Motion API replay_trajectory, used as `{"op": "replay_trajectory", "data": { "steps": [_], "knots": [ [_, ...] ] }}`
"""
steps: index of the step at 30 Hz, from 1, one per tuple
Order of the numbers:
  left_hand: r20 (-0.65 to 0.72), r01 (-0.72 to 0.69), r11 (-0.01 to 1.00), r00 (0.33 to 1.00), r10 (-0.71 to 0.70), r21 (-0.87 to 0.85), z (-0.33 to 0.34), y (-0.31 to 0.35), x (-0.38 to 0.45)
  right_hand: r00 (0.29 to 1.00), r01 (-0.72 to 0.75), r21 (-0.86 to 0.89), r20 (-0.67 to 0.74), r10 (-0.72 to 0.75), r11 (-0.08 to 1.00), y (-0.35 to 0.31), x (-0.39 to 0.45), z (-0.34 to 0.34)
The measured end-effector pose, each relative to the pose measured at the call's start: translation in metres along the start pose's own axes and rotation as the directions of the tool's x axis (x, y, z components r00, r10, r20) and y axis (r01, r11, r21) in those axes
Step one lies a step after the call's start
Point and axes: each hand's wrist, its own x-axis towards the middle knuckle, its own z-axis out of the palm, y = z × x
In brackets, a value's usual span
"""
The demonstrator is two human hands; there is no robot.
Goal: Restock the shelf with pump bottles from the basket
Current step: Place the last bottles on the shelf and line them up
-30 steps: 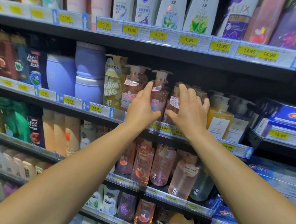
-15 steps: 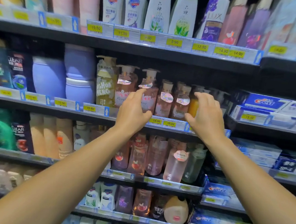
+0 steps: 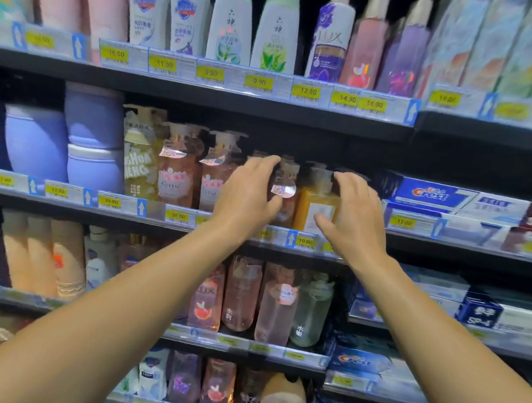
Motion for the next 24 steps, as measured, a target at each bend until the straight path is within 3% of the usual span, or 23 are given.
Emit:
{"op": "replay_trajectory", "data": {
  "steps": [5, 8, 15, 24],
  "knots": [
    [-0.094, -0.13, 0.952, 0.982, 0.162, 0.277, 0.017, 0.02, 0.026, 0.997, 0.077, -0.056, 0.032, -0.076, 0.995, 0.013, 0.015, 0.01],
    [0.0, -0.076, 0.925, 0.997, 0.082, 0.372, 0.029, 0.026, 0.034, 0.991, 0.111, -0.04, 0.08, -0.107, 0.993, 0.017, 0.015, 0.014],
    [0.12, 0.052, 0.897, 0.986, -0.115, 0.439, 0.033, 0.037, 0.052, 0.976, 0.174, -0.015, 0.139, -0.17, 0.985, 0.021, 0.018, 0.02],
    [0.061, 0.098, 0.94, 0.99, -0.125, 0.327, 0.037, 0.028, 0.065, 0.973, 0.196, -0.021, 0.127, -0.191, 0.98, 0.024, 0.018, 0.025]
  ]
}}
